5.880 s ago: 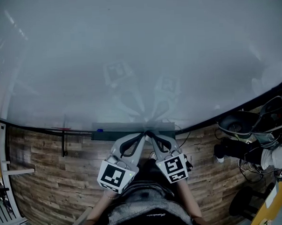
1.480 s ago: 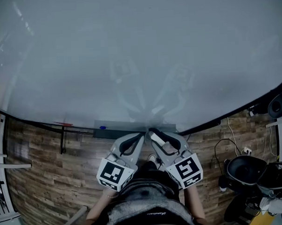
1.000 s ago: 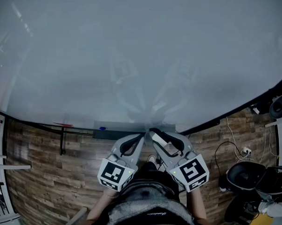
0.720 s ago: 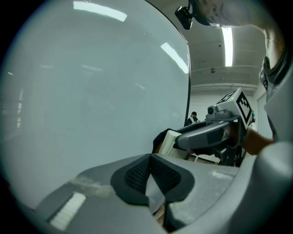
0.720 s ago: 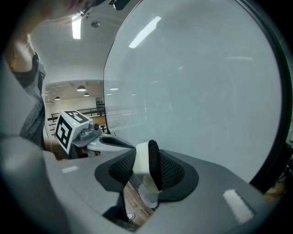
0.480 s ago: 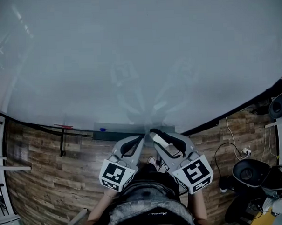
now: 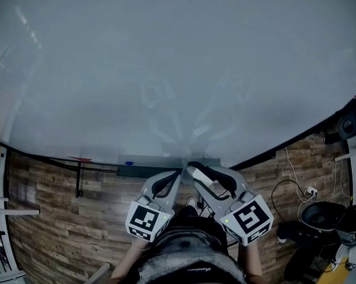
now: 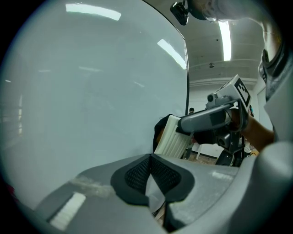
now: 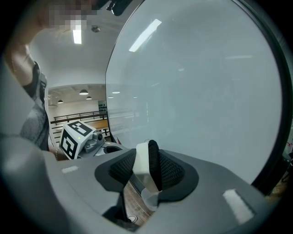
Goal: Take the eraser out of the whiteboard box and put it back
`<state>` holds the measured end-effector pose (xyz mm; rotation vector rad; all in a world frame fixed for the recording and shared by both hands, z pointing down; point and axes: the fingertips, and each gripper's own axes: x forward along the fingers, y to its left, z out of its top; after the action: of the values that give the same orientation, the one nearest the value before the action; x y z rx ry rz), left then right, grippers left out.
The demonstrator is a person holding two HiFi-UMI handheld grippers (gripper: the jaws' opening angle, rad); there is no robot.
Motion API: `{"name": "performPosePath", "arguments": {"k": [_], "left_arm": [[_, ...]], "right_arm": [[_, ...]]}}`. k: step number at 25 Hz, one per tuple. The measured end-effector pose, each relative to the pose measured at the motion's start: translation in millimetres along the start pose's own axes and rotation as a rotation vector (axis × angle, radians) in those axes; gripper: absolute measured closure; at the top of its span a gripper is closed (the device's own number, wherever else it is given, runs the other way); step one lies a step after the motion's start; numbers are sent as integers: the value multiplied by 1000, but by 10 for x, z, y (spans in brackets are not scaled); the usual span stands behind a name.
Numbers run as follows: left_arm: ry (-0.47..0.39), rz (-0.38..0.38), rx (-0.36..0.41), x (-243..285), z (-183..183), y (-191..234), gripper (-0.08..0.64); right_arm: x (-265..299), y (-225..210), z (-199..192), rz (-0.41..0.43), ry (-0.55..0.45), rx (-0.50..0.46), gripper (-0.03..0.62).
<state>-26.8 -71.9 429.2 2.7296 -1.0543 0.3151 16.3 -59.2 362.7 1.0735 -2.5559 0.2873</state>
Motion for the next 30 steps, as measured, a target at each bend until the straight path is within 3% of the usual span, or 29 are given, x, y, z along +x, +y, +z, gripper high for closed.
{"name": "performPosePath", "arguments": {"k": [8,30], "left_arm": [[15,12,36,-28,-36,-13,558],[20,-1,28,-39,-45,-53,558]], "right_arm": [[24,42,-20,14,17,-11,437],[-2,84,22,29,16,-22,437]]}}
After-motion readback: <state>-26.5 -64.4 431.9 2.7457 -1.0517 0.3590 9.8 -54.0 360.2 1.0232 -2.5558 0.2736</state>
